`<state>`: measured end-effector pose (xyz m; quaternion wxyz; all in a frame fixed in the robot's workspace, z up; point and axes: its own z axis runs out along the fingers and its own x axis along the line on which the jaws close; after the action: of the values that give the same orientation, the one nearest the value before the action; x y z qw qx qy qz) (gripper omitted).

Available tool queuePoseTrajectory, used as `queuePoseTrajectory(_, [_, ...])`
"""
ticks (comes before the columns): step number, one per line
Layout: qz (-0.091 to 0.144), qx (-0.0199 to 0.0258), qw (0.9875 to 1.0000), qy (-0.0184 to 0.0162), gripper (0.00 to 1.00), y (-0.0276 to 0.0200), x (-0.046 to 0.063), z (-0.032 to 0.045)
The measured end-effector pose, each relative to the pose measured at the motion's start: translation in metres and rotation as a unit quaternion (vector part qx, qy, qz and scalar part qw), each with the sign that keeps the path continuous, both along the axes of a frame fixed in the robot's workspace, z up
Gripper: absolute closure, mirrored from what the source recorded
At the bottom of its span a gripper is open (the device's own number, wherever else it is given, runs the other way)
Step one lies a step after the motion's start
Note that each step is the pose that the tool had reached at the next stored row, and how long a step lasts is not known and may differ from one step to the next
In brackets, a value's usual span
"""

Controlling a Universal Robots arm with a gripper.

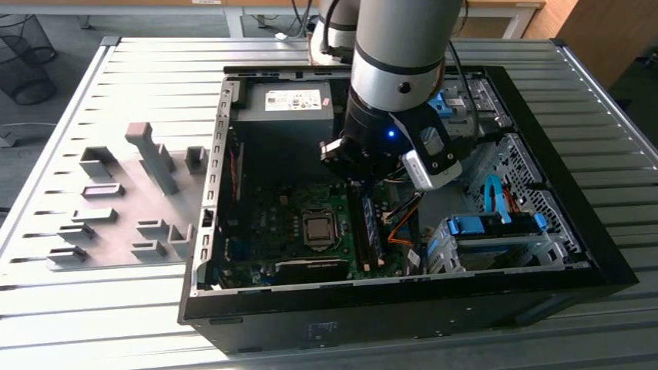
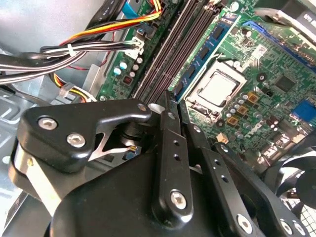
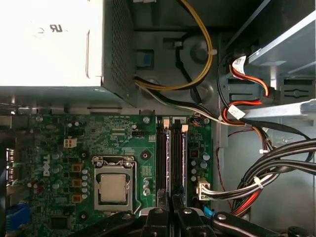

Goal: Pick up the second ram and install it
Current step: 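Insert the second ram into the second slot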

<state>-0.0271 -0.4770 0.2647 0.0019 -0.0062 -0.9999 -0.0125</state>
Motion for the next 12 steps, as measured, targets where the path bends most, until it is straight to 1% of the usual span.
queuePoseTrajectory(12, [0.0, 0.0005, 1.0, 0.0, 0.86, -0.0002, 0.001, -0.0211])
